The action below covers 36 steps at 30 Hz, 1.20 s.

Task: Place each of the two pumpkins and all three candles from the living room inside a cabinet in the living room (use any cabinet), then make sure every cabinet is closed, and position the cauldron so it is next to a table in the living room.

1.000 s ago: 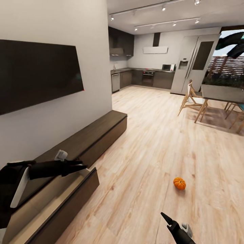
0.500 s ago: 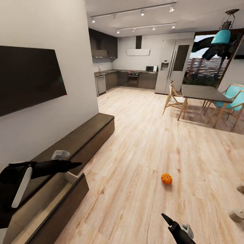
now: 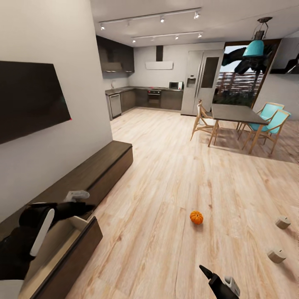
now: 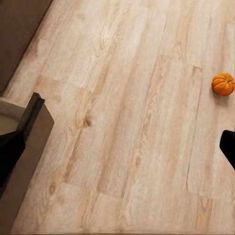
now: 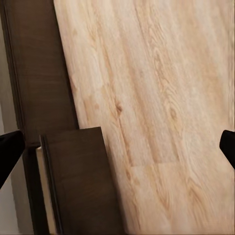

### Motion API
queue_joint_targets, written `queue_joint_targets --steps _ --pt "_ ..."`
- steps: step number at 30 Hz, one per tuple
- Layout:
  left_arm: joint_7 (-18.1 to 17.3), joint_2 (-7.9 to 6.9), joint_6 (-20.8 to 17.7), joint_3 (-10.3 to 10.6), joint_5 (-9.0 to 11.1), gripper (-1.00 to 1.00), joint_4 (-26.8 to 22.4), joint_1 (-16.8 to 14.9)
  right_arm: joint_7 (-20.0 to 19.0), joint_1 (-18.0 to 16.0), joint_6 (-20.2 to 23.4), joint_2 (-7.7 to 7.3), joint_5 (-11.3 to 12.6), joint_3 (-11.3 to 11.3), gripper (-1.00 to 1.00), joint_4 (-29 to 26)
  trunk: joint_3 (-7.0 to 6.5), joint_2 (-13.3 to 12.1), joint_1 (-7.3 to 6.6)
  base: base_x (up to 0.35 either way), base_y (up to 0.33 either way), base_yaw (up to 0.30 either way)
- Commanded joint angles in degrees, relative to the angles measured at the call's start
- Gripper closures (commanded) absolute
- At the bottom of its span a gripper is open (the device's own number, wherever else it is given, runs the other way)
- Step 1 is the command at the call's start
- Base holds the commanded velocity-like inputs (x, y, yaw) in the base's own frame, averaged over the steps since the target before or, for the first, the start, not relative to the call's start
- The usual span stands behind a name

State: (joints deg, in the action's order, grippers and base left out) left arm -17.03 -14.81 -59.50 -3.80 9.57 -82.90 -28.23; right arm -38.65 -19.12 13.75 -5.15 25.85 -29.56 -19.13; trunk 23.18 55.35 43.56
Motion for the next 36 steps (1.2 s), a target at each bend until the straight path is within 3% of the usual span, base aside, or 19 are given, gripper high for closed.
queue_joint_targets --steps 1,6,13,22,25,28,30,31,32,33,34,35,36 --pt "1.79 0.27 -0.30 1.16 0.19 -1.00 0.12 -0.04 0.45 -0.04 0.49 0.02 0.38 -0.09 -1.00 -0.01 0.06 0.03 0.00 0.000 0.000 -0.010" --pt "4.86 0.67 -0.25 3.57 0.24 -1.00 0.28 -0.05 1.37 -0.03 0.34 0.12 0.15 0.27 -1.00 -0.27 0.06 0.03 0.00 0.000 0.000 -0.004" --pt "5.47 0.75 -0.19 4.11 0.27 -1.00 0.32 -0.05 2.59 -0.04 0.39 0.13 0.06 0.34 -1.00 -0.57 0.06 0.03 0.00 0.010 0.000 0.000" --pt "5.60 0.75 -0.13 6.02 0.21 -1.00 0.30 -0.06 3.39 -0.04 0.33 0.14 0.10 0.35 -1.00 -0.69 0.06 0.03 0.00 0.241 0.000 0.000" --pt "5.61 0.75 -0.11 6.14 0.26 -1.00 0.29 -0.04 5.72 -0.04 0.24 0.20 0.11 0.37 -1.00 -0.88 0.06 0.03 0.00 0.089 0.000 0.000" --pt "5.61 0.75 -0.10 6.16 0.32 -1.00 0.24 -0.03 11.58 -0.24 0.12 0.58 0.04 0.81 -1.00 -1.21 0.06 0.03 0.00 0.031 0.000 0.000" --pt "5.61 0.75 -0.11 6.16 0.34 -1.00 0.22 -0.04 19.21 -0.80 0.16 1.18 -0.12 2.56 -1.00 -2.20 0.06 0.03 0.00 0.014 0.000 0.000" --pt "5.61 0.75 -0.13 6.16 0.35 -1.00 0.21 -0.02 25.57 -1.85 0.31 1.97 -0.51 5.31 -1.00 -3.23 0.06 0.03 0.00 0.008 0.000 0.000" --pt "5.61 0.75 -0.13 6.16 0.35 -1.00 0.20 -0.01 29.10 -2.72 0.40 2.46 -0.75 7.15 -1.00 -3.73 0.06 0.03 0.00 0.006 0.000 0.000" --pt "5.61 0.75 -0.11 6.20 0.36 -1.00 0.20 0.00 36.61 -4.90 0.56 3.47 -1.08 11.35 -1.00 -4.49 0.06 0.03 0.00 0.004 0.000 0.000" --pt "5.61 0.75 -0.11 6.21 0.36 -1.00 0.20 0.00 40.38 -6.10 0.61 3.92 -1.19 13.55 -1.00 -4.74 0.06 0.03 0.00 0.003 0.000 0.000" --pt "5.61 0.75 -0.10 6.23 0.36 -1.00 0.20 -0.01 47.50 -8.51 0.72 4.85 -1.32 17.69 -1.00 -5.15 0.06 0.03 0.00 0.002 0.000 0.000" --pt "5.61 0.75 -0.10 6.27 0.36 -1.00 0.20 -0.01 50.65 -9.64 0.76 5.36 -1.29 19.44 -1.00 -5.32 0.06 0.03 0.00 0.002 0.000 0.000"
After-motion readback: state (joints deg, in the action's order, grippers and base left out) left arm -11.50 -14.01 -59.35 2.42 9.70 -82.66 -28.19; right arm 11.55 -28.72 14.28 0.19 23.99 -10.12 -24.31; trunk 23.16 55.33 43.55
